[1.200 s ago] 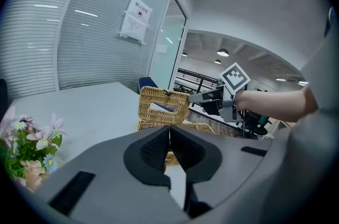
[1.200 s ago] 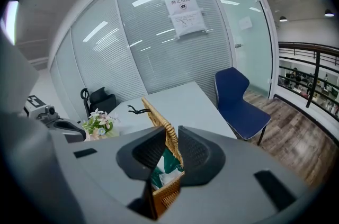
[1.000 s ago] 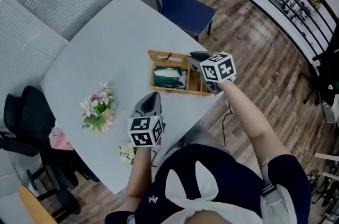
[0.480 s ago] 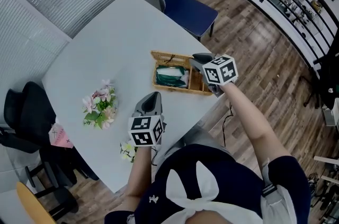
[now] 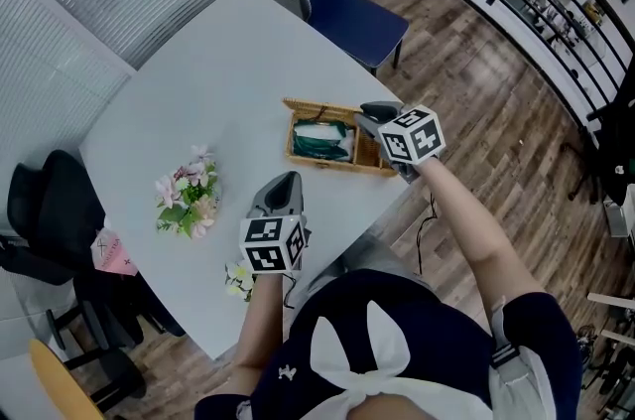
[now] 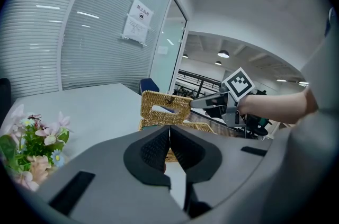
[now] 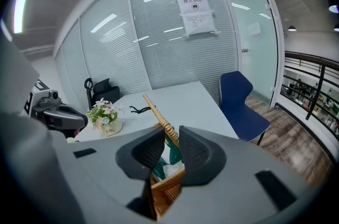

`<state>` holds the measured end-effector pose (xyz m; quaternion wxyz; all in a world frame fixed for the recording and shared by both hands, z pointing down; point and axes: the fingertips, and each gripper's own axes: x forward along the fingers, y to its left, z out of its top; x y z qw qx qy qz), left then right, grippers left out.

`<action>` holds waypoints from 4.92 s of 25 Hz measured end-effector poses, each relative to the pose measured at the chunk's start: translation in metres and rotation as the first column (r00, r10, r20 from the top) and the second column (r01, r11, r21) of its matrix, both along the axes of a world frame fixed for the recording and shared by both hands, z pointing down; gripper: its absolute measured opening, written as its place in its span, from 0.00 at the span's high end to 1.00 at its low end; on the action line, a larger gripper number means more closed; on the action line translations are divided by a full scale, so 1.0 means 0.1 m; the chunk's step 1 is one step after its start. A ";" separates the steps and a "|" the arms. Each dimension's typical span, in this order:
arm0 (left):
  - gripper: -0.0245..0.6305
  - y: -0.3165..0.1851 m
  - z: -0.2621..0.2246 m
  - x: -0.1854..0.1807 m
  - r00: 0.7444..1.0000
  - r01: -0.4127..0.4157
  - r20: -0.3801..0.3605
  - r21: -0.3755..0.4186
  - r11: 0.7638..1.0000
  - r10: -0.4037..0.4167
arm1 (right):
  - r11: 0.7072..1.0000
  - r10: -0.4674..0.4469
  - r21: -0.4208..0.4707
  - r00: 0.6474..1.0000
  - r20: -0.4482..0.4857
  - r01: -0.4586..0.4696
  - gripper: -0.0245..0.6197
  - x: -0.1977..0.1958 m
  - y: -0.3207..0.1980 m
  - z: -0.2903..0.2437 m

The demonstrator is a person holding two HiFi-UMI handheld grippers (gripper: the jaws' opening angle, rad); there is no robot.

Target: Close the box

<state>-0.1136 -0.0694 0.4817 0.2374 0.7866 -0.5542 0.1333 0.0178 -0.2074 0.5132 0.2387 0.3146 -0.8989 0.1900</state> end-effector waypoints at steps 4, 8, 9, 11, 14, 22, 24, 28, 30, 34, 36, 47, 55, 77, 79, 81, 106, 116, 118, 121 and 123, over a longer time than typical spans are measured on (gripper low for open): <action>0.93 0.01 0.00 -0.01 1.000 0.002 0.002 -0.002 1.000 -0.002 | 1.000 -0.012 0.011 1.000 -0.015 0.012 0.83 -0.01 0.03 0.01; 0.93 0.03 0.00 -0.02 1.000 0.003 0.004 -0.002 1.000 -0.003 | 0.999 -0.027 0.027 0.999 -0.033 0.028 0.83 -0.02 0.06 0.02; 0.93 0.04 0.00 -0.02 1.000 0.003 0.004 -0.002 1.000 -0.003 | 0.999 -0.032 0.030 0.999 -0.038 0.033 0.82 -0.02 0.07 0.02; 0.93 0.05 0.00 -0.02 1.000 0.003 0.003 -0.002 1.000 -0.003 | 0.998 -0.041 0.036 0.998 -0.049 0.043 0.82 -0.03 0.10 0.02; 0.93 0.06 0.00 -0.01 1.000 0.002 0.003 -0.002 1.000 -0.002 | 0.998 -0.051 0.044 0.997 -0.065 0.054 0.82 -0.03 0.13 0.03; 0.93 0.09 0.00 0.00 1.000 0.003 0.004 0.002 1.000 -0.003 | 0.995 -0.076 0.061 0.991 -0.106 0.083 0.82 -0.04 0.21 0.07; 0.93 0.10 0.00 0.00 1.000 0.004 0.003 0.002 1.000 -0.004 | 0.994 -0.082 0.067 0.990 -0.118 0.090 0.82 -0.05 0.23 0.08; 0.93 0.12 0.01 -0.01 1.000 0.003 0.003 0.000 1.000 -0.003 | 0.992 -0.093 0.071 0.986 -0.137 0.103 0.82 -0.07 0.27 0.10; 0.93 0.12 0.00 0.00 1.000 0.001 0.003 0.000 1.000 -0.001 | 0.991 -0.098 0.074 0.984 -0.145 0.110 0.82 -0.06 0.29 0.11; 0.93 0.14 0.00 0.01 1.000 -0.001 0.004 -0.002 1.000 0.001 | 0.989 -0.108 0.079 0.981 -0.161 0.122 0.81 -0.07 0.32 0.12; 0.93 0.14 0.00 0.00 1.000 0.000 0.004 -0.003 1.000 0.000 | 0.989 -0.113 0.079 0.980 -0.165 0.127 0.81 -0.07 0.33 0.13; 0.93 0.17 0.02 0.00 1.000 0.001 0.007 -0.008 1.000 -0.001 | 0.984 -0.137 0.081 0.970 -0.202 0.156 0.80 -0.09 0.41 0.20; 0.93 0.18 0.03 0.00 1.000 0.004 0.009 -0.007 1.000 -0.004 | 0.982 -0.150 0.082 0.965 -0.216 0.171 0.80 -0.10 0.45 0.24; 0.93 0.17 0.03 -0.05 1.000 0.014 0.013 -0.011 1.000 -0.014 | 0.964 -0.214 0.090 0.932 -0.292 0.250 0.78 -0.13 0.58 0.37; 0.93 0.17 0.04 -0.06 1.000 0.014 0.013 -0.012 1.000 -0.014 | 0.962 -0.222 0.085 0.926 -0.305 0.258 0.78 -0.15 0.60 0.38; 0.93 0.17 0.04 -0.06 1.000 0.015 0.013 -0.012 1.000 -0.015 | 0.961 -0.229 0.077 0.922 -0.312 0.265 0.78 -0.15 0.64 0.39; 0.93 0.18 0.06 -0.11 0.999 0.029 0.014 -0.022 0.999 -0.029 | 0.921 -0.299 0.078 0.823 -0.483 0.381 0.78 -0.14 0.80 0.59; 0.93 0.17 0.08 -0.12 1.000 0.028 0.015 -0.027 0.999 -0.028 | 0.908 -0.318 0.071 0.791 -0.523 0.412 0.77 -0.15 0.83 0.68; 0.93 0.17 0.09 -0.13 0.999 0.029 0.014 -0.028 0.999 -0.029 | 0.907 -0.322 0.066 0.786 -0.527 0.416 0.77 -0.15 0.84 0.70; 0.93 0.18 0.10 -0.14 0.999 0.032 0.014 -0.031 0.999 -0.032 | 0.904 -0.330 0.059 0.777 -0.536 0.424 0.77 -0.16 0.85 0.73; 0.93 0.18 0.11 -0.16 0.999 0.034 0.015 -0.033 0.999 -0.034 | 0.901 -0.335 0.054 0.769 -0.544 0.431 0.76 -0.16 0.86 0.76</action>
